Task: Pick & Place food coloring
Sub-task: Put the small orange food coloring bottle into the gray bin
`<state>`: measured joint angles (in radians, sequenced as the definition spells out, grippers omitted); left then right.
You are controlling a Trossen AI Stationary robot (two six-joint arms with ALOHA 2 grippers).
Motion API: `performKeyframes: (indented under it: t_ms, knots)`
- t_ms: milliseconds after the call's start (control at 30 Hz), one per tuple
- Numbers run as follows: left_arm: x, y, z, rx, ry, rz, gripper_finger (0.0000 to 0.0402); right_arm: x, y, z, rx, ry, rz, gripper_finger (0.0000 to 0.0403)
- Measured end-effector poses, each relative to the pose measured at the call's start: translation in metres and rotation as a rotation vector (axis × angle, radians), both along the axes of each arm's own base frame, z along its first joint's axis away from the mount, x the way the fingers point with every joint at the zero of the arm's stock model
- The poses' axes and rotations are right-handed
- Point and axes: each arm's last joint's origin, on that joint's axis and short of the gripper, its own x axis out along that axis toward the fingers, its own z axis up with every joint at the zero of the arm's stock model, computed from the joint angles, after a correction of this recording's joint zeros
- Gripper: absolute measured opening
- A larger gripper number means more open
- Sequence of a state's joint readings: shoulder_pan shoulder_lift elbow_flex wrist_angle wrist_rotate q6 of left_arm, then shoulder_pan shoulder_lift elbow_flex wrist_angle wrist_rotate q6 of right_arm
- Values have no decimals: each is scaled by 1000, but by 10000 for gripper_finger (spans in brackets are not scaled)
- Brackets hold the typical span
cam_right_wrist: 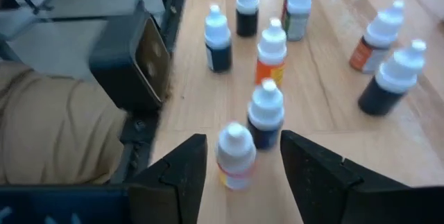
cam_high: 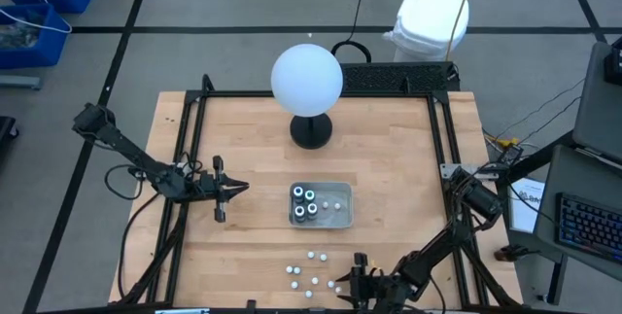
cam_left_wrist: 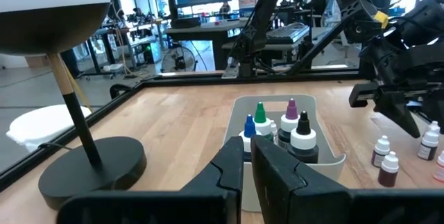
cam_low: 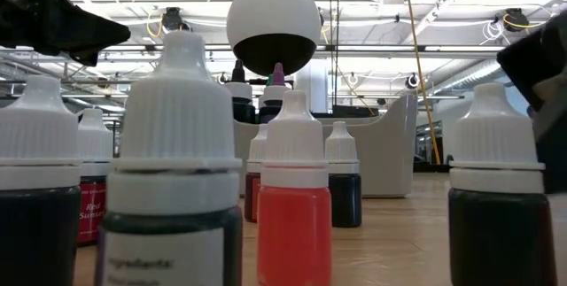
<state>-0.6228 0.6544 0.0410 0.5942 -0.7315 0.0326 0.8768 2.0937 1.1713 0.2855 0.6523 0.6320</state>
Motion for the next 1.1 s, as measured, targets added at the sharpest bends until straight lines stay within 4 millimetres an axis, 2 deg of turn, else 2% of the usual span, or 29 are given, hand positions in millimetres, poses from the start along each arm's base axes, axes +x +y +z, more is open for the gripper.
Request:
performKeyframes:
  t_ms: [167,633,1100]
  knots:
    - [0,0,0,0,0,0,37,2,-2,-8,-13,15,-8,164]
    - [0,0,0,-1,0,0,37,3,1,1,-3,-28,15,154]
    - [0,0,0,10,1,0,37,3,0,0,-17,-24,22,92]
